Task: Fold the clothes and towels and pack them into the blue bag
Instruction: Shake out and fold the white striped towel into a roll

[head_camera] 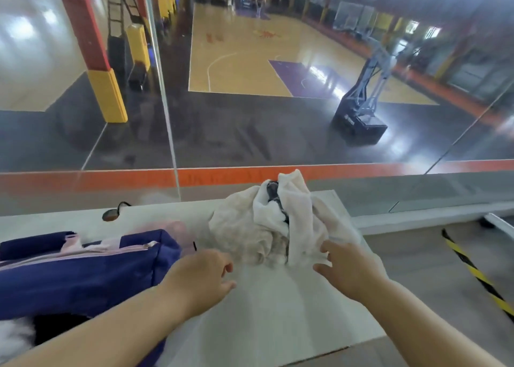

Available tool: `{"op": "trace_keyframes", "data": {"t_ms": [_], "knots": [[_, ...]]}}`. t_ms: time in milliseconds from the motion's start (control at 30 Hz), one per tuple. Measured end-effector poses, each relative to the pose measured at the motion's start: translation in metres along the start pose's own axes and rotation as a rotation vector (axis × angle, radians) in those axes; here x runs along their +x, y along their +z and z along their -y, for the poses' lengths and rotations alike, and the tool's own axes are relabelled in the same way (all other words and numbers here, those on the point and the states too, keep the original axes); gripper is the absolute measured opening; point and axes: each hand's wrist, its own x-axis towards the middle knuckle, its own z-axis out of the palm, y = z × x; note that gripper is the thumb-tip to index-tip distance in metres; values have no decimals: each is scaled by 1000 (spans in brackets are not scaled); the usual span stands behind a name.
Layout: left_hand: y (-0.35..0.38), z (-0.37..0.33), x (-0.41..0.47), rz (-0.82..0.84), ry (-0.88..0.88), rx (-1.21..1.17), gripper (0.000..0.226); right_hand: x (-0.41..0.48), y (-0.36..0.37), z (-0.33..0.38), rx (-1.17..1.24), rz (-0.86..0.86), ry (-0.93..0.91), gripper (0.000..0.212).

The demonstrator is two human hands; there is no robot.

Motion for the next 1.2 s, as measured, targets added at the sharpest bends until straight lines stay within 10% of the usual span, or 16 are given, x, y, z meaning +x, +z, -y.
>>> {"op": "trace_keyframes", "data": {"t_ms": [267,467,567,833,1200], "knots": [[-1,-35,139,-275,-72,-247,14,91,0,-22,232,-136,88,44],[13,-40,209,-151,-311,-359,30,146,12,-10,120,-220,-149,32],[23,-29,219,-98,-388,-464,25,167,18,1,41,-203,-214,62],[26,-25,215,152,-381,-867,15,186,42,-5,25,-93,-48,36],[-6,-33,159,75,-207,-833,47,116,-6,-61,635,-385,154,35]]}}
